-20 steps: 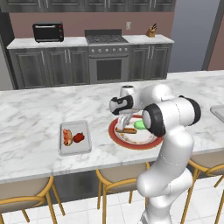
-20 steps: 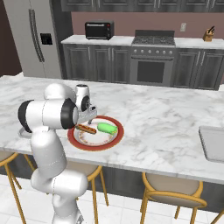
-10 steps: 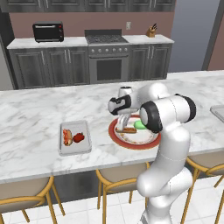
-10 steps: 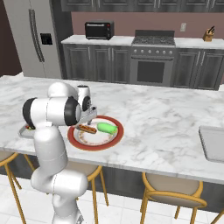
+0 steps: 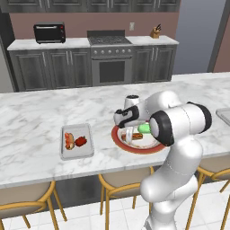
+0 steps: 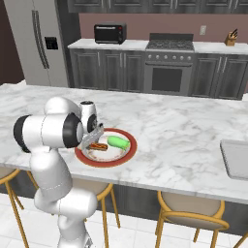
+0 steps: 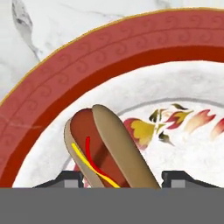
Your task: Place one cooked food and one vegetable from the large plate to each tupperware container.
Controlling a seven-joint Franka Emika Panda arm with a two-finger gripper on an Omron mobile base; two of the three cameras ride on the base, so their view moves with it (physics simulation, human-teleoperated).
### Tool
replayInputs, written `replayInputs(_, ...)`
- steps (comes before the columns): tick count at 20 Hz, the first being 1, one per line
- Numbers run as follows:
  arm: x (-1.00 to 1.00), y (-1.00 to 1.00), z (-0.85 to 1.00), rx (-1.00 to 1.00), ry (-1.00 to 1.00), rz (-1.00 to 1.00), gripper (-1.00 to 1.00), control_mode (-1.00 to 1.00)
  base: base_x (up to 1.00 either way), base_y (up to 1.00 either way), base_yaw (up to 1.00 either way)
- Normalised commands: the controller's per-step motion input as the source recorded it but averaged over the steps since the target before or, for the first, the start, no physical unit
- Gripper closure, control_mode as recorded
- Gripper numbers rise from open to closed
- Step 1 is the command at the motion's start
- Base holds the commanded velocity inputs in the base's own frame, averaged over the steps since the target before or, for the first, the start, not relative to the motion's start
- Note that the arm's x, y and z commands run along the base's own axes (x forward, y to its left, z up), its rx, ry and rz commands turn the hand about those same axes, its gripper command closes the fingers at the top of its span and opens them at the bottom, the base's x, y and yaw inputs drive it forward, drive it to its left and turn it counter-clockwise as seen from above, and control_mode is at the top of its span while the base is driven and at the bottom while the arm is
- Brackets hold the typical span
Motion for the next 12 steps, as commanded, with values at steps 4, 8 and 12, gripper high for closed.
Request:
replayInputs(4,-0.07,-0.03,-0.94,0.0,0.07,0.2,1.0,-1.0,0.0,0.0,0.0)
replayInputs(8,-0.02,-0.13,-0.64,0.0,0.13,0.15,1.0,-1.0,0.0,0.0,0.0)
replayInputs(12,-0.53,-0.07,0.64,0.0,0.0,0.0,1.0,-1.0,0.0,0.0,0.0)
